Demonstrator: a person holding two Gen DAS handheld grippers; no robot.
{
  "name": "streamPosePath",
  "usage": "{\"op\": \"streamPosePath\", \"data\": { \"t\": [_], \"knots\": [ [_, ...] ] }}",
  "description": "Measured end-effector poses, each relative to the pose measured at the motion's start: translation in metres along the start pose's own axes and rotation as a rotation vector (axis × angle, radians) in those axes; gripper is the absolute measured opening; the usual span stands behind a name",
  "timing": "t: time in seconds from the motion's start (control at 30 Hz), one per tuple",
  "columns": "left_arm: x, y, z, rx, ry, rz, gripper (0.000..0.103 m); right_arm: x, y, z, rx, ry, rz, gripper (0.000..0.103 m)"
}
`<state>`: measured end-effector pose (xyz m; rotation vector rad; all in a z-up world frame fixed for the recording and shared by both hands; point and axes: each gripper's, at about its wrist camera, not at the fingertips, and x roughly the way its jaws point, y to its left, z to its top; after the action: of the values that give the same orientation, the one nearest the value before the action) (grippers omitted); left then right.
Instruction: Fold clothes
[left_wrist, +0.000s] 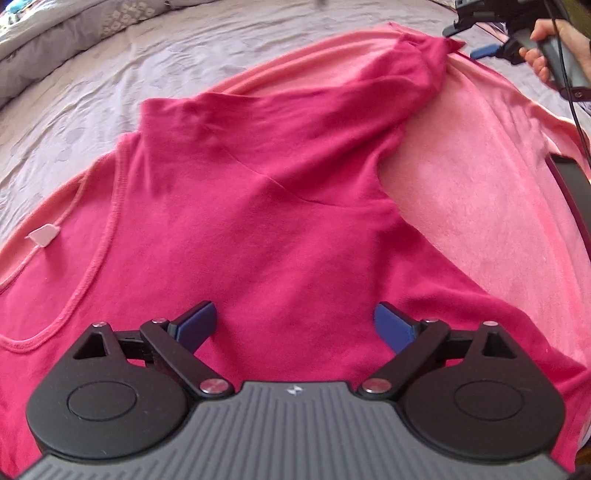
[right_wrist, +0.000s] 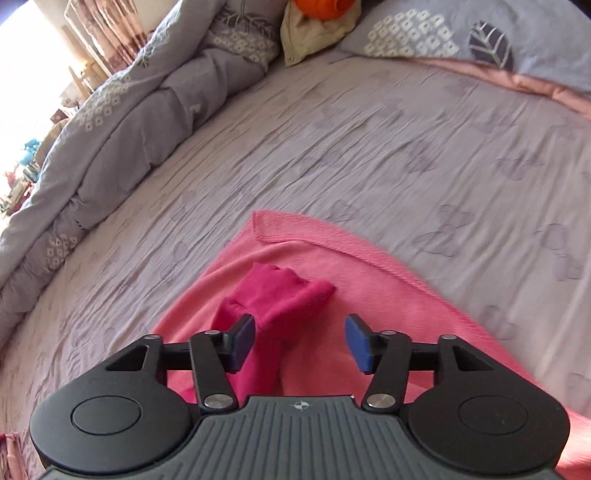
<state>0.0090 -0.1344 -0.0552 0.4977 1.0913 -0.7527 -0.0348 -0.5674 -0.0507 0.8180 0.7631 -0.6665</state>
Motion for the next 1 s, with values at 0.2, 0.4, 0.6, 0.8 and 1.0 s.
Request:
{"op": "streamPosePath", "data": {
  "t": [0.2,0.4,0.6,0.8,1.0],
  "knots": [
    [-0.012,0.043,0.019,-0.172,-0.084,0.094,0.094,0.039,0.023,0.010,0.027,0.071,-0.032,0.013],
    [-0.054,0.107,-0.004,-0.459,-0.130,0.281,0.093,-0.030,0.103,-0.011,-0.150,-0.035,0.209,0.012],
    [-0.125,0.157,-0.082,-0.748,-0.132,0.498,0.093,-0.100,0.266,-0.157,-0.538,0.128,0.710,0.012],
    [-0.162,0.185,-0.153,-0.900,-0.078,0.581,0.093,-0.104,0.336,-0.353,-0.868,0.500,0.785,0.031],
    [-0.150,0.176,-0.162,-0.804,-0.089,0.463,0.093,-0.136,0.294,-0.382,-1.040,0.451,0.684,0.049]
  ]
}}
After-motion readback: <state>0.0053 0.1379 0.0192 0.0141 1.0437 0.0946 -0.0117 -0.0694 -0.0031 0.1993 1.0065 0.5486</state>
